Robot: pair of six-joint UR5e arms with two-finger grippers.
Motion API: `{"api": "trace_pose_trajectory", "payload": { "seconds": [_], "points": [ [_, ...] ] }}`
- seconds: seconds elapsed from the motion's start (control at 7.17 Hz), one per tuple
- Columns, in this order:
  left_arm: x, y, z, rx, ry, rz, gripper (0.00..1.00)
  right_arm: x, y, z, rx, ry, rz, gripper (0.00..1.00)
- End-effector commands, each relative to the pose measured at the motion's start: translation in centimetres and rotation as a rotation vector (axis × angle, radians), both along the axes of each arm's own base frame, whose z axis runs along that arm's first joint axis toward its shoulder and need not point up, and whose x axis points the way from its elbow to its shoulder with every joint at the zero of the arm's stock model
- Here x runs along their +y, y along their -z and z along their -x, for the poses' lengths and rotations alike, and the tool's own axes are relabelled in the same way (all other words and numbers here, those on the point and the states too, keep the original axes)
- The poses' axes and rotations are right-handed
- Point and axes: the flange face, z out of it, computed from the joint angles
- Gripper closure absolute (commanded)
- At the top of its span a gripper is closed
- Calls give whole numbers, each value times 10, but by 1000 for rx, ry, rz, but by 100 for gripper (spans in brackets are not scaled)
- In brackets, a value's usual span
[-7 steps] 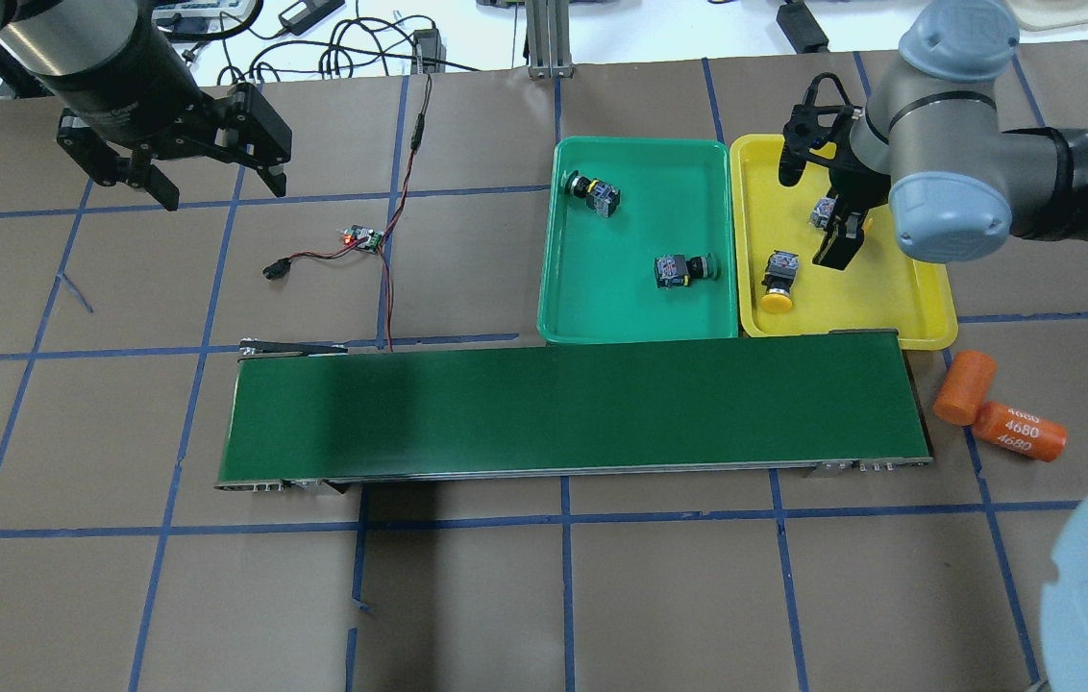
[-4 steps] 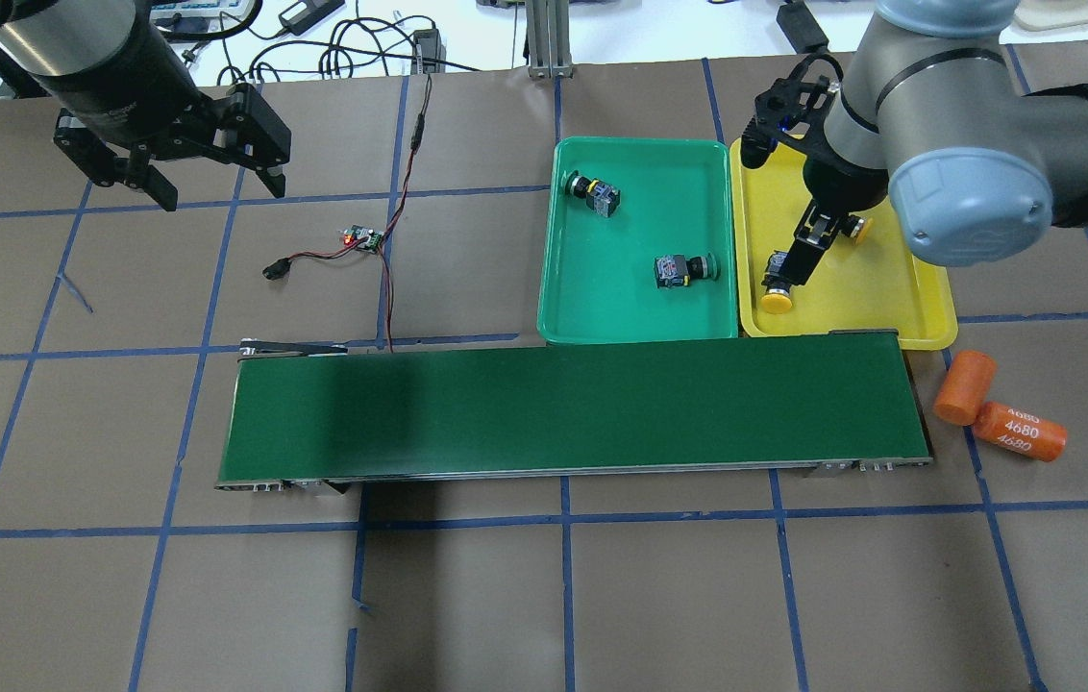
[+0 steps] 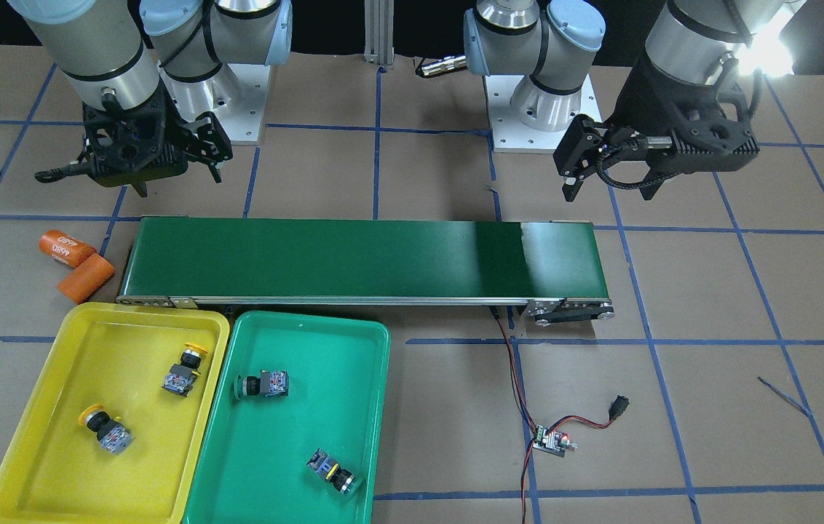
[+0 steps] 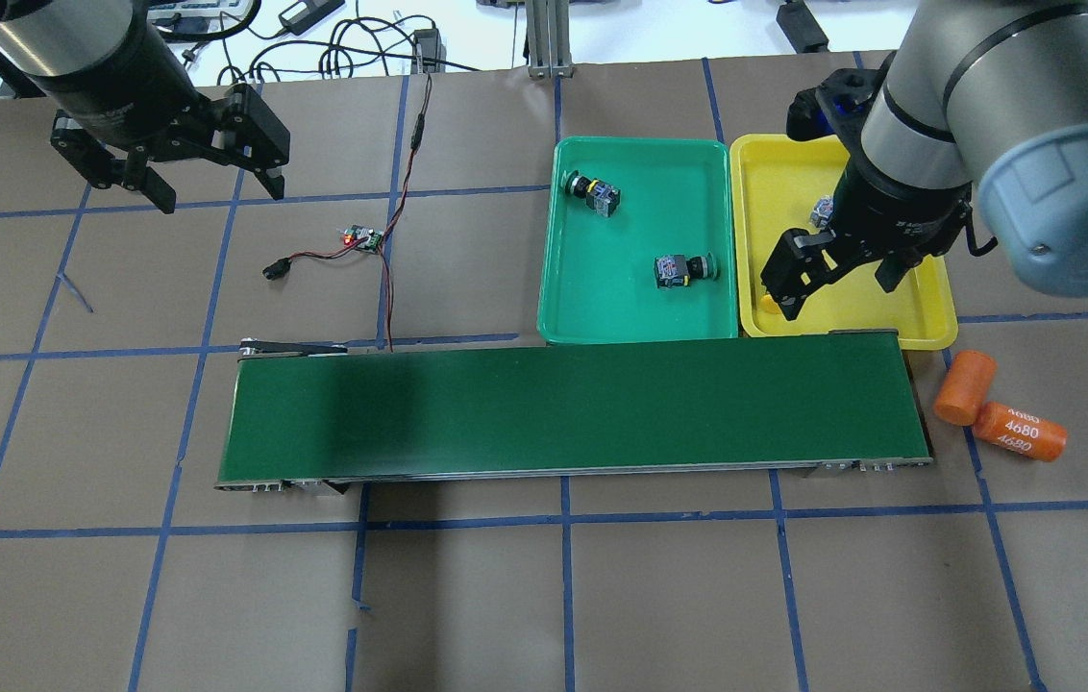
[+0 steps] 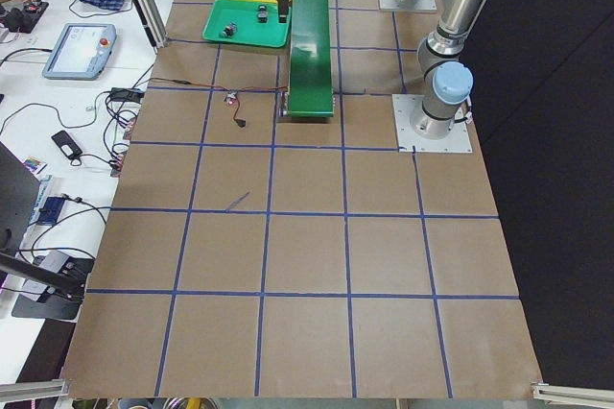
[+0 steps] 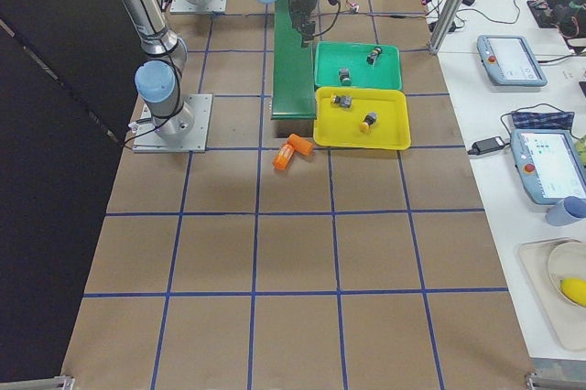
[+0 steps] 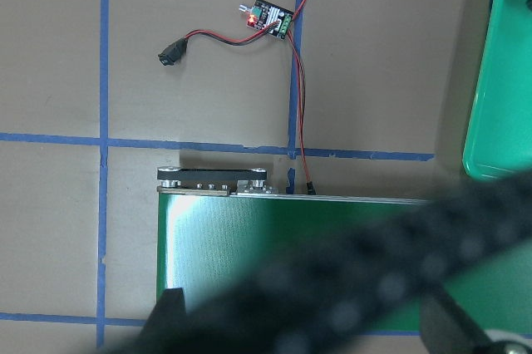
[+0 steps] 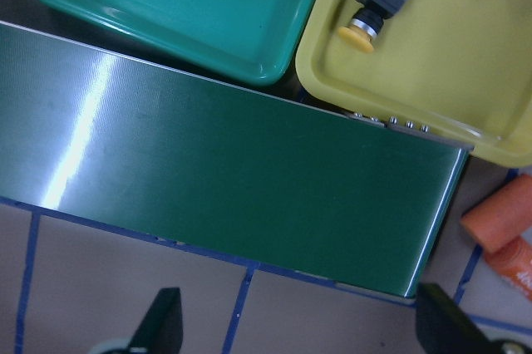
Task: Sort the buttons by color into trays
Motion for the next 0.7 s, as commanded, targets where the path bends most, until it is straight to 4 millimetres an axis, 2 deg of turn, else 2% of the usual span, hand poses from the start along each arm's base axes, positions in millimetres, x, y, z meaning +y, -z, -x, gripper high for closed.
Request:
{"api": "trace_pose_trajectory", "payload": {
  "seconds": [0.0,0.28,0.42,0.56],
  "points": [
    [5,-4,-1,0,-1,-8,0,3,-31,-17,-49,312,-85,0],
    [6,-2,-1,-1,10,-8,0,-13,-20,-14,-34,279,-69,0],
    [9,-2,-1,-1,15,-11,0,-12,-27,-14,-35,280,-53,0],
    [11,2,0,0,16,-17,0,-12,-26,-13,-22,279,-56,0]
  ]
}}
